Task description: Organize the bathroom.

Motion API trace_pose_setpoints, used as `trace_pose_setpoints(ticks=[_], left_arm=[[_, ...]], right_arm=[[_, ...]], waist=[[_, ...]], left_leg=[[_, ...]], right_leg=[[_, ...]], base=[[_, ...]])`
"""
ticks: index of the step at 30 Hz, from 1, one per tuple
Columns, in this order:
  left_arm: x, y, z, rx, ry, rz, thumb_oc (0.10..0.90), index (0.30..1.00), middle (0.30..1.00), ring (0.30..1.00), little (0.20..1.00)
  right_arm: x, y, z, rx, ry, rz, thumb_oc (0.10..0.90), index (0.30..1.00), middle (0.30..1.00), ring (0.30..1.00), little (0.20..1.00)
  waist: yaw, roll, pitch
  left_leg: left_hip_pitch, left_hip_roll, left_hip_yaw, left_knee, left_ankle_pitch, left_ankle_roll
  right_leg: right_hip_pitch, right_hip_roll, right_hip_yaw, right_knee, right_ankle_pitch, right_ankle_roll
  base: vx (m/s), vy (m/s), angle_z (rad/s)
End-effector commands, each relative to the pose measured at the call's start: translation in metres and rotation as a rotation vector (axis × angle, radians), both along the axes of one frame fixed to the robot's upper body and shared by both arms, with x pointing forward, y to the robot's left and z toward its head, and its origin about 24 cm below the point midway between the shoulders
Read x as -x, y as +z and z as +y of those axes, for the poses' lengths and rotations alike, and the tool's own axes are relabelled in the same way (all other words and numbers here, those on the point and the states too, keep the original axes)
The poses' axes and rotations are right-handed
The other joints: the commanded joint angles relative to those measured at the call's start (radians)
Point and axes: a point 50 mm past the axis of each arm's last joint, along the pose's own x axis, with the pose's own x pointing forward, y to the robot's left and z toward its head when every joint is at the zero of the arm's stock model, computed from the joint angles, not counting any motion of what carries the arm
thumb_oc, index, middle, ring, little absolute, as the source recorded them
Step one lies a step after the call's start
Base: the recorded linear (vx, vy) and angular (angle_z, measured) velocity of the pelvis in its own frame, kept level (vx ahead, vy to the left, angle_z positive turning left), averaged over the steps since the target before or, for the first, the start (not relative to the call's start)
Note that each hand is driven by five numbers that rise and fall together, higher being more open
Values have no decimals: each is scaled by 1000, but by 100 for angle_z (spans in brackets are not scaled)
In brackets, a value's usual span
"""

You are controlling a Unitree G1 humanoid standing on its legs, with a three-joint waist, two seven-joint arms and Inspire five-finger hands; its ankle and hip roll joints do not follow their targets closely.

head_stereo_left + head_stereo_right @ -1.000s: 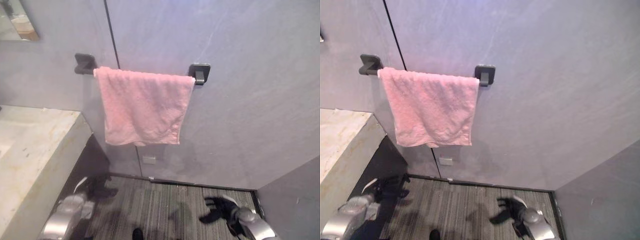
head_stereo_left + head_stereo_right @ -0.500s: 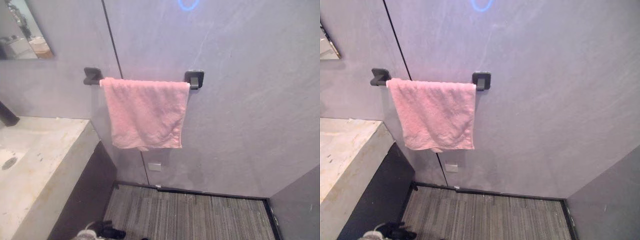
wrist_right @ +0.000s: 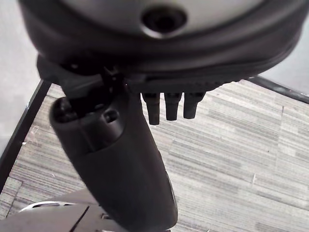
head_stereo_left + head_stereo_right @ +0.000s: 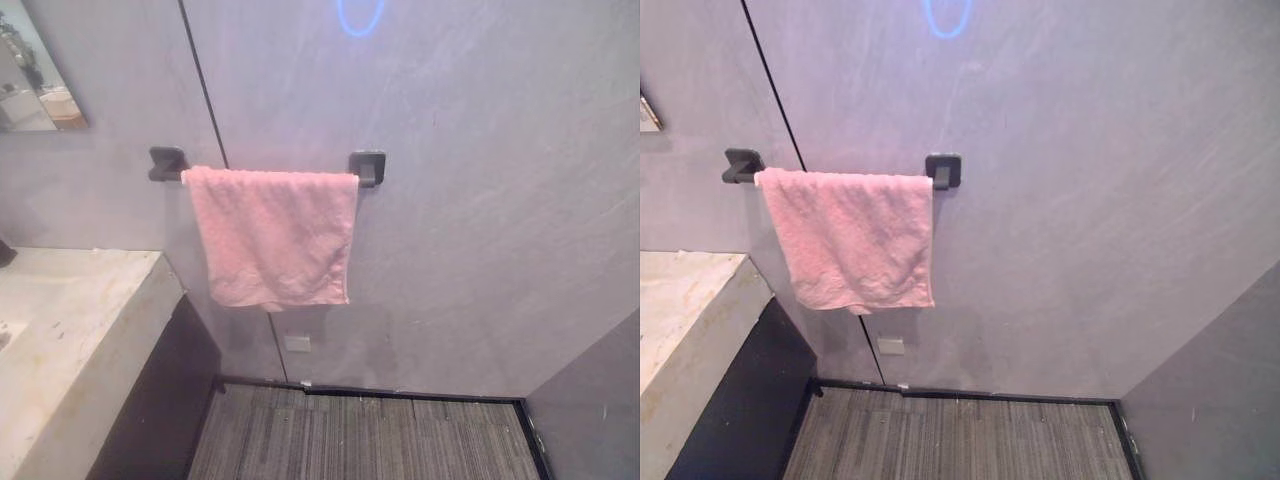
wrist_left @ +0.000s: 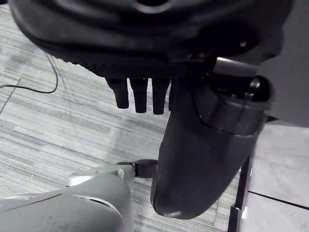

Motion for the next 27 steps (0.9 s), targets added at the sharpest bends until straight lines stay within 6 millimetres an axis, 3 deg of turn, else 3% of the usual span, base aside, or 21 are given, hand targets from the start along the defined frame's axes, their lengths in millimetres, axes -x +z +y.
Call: trace_pose_setpoints(ticks=[1, 9, 11, 12, 14, 15, 18, 21, 23, 25, 27], left_arm=[[-16, 5, 10, -21, 54, -32, 800, 900, 900, 900, 900], [-10, 5, 15, -65, 68, -31, 800, 900, 900, 900, 900], [-8, 6, 18, -78, 69, -21, 800, 900, 900, 900, 900], [-7, 7, 25, -99, 50, -14, 800, 900, 900, 900, 900], [-8, 8, 26, -103, 39, -19, 800, 900, 900, 900, 900], [-9, 9, 27, -109, 42, -21, 800, 900, 900, 900, 900], [-9, 10, 32, -118, 38, -42, 800, 900, 900, 900, 900], [-10, 10, 33, -129, 20, -51, 800, 900, 900, 900, 900], [-15, 11, 31, -141, -11, -56, 800, 900, 900, 900, 900], [-26, 11, 24, -138, -32, -80, 800, 900, 900, 900, 900], [-31, 12, 21, -133, -38, -92, 800, 900, 900, 900, 900]], right_arm=[[-19, 2, 6, -6, -6, -46, 800, 900, 900, 900, 900], [-18, 2, 2, -11, 67, -15, 800, 900, 900, 900, 900], [-21, 3, 3, -11, 72, -22, 800, 900, 900, 900, 900], [-24, 4, -1, 8, 94, -22, 800, 900, 900, 900, 900], [-22, 5, -3, 15, 82, -22, 800, 900, 900, 900, 900], [-21, 5, -5, 24, 78, -24, 800, 900, 900, 900, 900], [-25, 7, -10, 38, 67, -27, 800, 900, 900, 900, 900], [-25, 8, -13, 35, 57, -40, 800, 900, 900, 900, 900], [-27, 9, -15, 23, 30, -65, 800, 900, 900, 900, 900], [-28, 10, -20, 12, -6, -97, 800, 900, 900, 900, 900], [-28, 11, -22, 9, -10, -104, 800, 900, 900, 900, 900]], waist=[[4, -33, 24], [31, -42, 63], [33, -36, 75], [28, -24, 96], [20, -32, 108], [13, -41, 116], [7, -66, 122], [1, -69, 105], [-11, -57, 82], [-33, -32, 59], [-41, -27, 52]], left_leg=[[47, 119, 50, 21, -41, -60], [3, 128, 23, 64, -30, -62], [-12, 132, 36, 58, -19, -64], [-54, 145, 87, 80, -3, -68], [-65, 143, 114, 152, -40, -66], [-72, 141, 138, 229, -85, -52], [-58, 143, 183, 453, -151, -25], [26, 131, 193, 517, -178, -19], [120, 119, 199, 593, -160, -48], [176, 94, 195, 630, -72, -109], [176, 80, 196, 649, -62, -117]], right_leg=[[-66, -19, 21, 91, -65, 82], [-63, -10, 10, 124, -83, 65], [-70, -7, 0, 134, -91, 62], [-100, -6, -30, 178, -112, 50], [-95, -20, -46, 190, -123, 51], [-98, -36, -64, 203, -123, 50], [-111, -56, -93, 212, -102, 49], [-135, -46, -118, 219, -89, 48], [-156, -18, -140, 211, -88, 31], [-167, 17, -166, 174, -73, 10], [-170, 24, -170, 155, -60, 9]], base=[[2, -71, 0], [8, -105, 4], [-62, -95, 21], [-107, -77, 50], [-77, -50, 74], [-77, -24, 87], [-116, -46, 96], [-137, -37, 79], [-148, -52, 60], [-238, 17, 69], [-242, 73, 82]])
